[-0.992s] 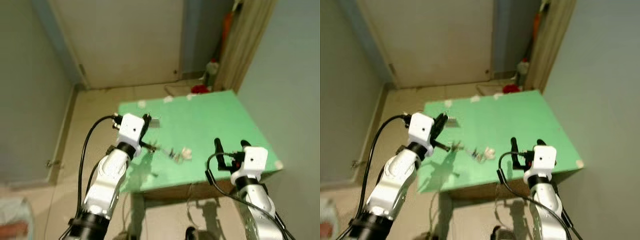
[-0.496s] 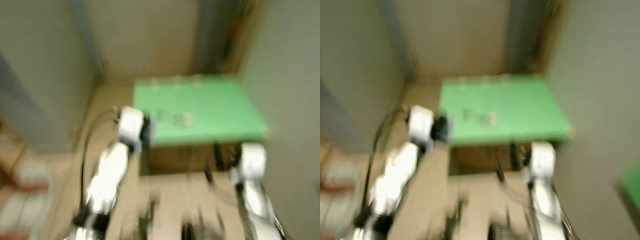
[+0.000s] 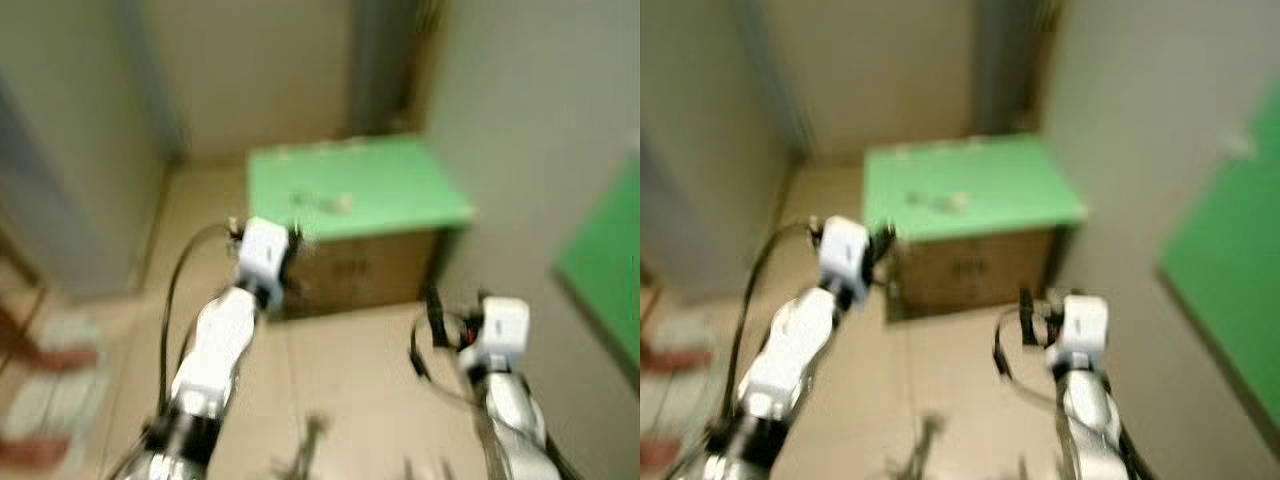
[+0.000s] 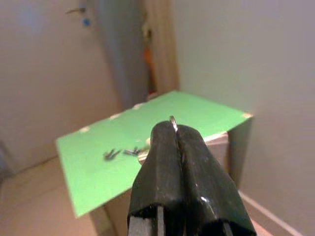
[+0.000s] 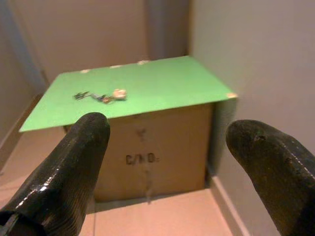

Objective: Hang keys on a hook

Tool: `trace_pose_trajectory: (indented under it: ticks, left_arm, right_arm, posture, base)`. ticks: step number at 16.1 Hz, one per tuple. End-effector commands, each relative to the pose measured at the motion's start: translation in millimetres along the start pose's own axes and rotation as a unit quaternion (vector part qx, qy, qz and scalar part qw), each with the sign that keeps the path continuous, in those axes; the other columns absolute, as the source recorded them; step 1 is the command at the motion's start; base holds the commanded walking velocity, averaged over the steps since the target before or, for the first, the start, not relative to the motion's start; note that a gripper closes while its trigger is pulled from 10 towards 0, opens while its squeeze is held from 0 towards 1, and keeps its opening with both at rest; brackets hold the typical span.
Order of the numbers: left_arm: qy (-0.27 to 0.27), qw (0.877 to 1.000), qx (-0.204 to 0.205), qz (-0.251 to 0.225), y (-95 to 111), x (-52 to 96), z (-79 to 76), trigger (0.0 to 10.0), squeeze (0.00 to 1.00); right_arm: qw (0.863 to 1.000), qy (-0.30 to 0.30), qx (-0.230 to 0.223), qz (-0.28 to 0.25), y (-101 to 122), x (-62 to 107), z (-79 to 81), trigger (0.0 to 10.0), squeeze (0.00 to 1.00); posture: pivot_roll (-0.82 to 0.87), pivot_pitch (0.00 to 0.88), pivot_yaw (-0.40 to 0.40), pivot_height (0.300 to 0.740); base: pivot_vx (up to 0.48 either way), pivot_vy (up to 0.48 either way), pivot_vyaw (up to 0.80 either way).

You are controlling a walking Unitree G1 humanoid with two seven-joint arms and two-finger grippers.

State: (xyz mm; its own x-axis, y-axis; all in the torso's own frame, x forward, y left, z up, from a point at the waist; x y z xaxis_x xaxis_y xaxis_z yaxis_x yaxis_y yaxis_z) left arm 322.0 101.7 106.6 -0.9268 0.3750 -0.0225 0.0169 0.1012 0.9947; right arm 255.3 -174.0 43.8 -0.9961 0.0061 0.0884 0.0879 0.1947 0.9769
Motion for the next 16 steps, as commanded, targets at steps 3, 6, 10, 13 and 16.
trace_pose_trajectory:
  ticks: [3,6,10,13,16]
  left_arm:
    - [-0.020,1.000,0.005,0.006,-2.5,-3.2,-6.1,0.0,0.00]
    - [-0.030,0.999,0.012,0.008,-4.4,-3.6,-7.7,0.0,0.00]
    - [-0.043,0.999,0.018,0.010,-5.4,-4.6,-8.5,0.0,0.00]
    - [-0.046,0.999,0.023,0.015,-6.9,-4.7,-6.8,0.0,0.00]
    - [-0.051,0.998,0.026,0.018,-7.6,-6.1,-5.6,0.0,0.00]
  right_arm:
    - [1.000,-0.002,0.000,0.000,1.4,-0.9,-2.9,10.0,0.00]
    - [1.000,-0.001,0.002,0.002,1.1,-1.5,-3.7,10.0,0.00]
    - [1.000,-0.001,0.003,0.005,-0.3,-2.3,-5.1,10.0,0.00]
    - [1.000,-0.002,0.003,0.008,-2.2,-2.0,-5.6,10.0,0.00]
    - [1.000,-0.003,0.003,0.011,-4.4,-0.9,-6.2,10.0,0.00]
  posture:
    - [-0.17,0.000,0.072,0.740]
    - [-0.18,0.000,0.071,0.740]
    - [-0.18,0.000,0.073,0.740]
    - [-0.18,0.000,0.077,0.740]
    - [-0.19,0.000,0.081,0.740]
  base:
    - [0.000,0.000,-0.70]
    - [0.000,0.320,-0.70]
    - [0.000,0.480,-0.69]
    - [0.000,0.480,-0.68]
    - [0.000,0.480,-0.68]
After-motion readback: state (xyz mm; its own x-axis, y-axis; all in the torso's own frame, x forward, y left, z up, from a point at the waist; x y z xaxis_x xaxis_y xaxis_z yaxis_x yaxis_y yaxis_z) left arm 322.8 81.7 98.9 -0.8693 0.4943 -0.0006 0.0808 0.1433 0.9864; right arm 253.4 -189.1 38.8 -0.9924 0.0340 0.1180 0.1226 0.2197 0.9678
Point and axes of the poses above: a point about 5 cm out from each wrist's last joint towards the gripper, its own x axis pointing back from the gripper into the wrist, its own y axis along the axis of the wrist's last joint, z = x × y, the point moved 2 cm from there along -x, pointing out of the wrist towards the gripper, and after that the axes turned 14 degrees about x, right-handed, at the moved point
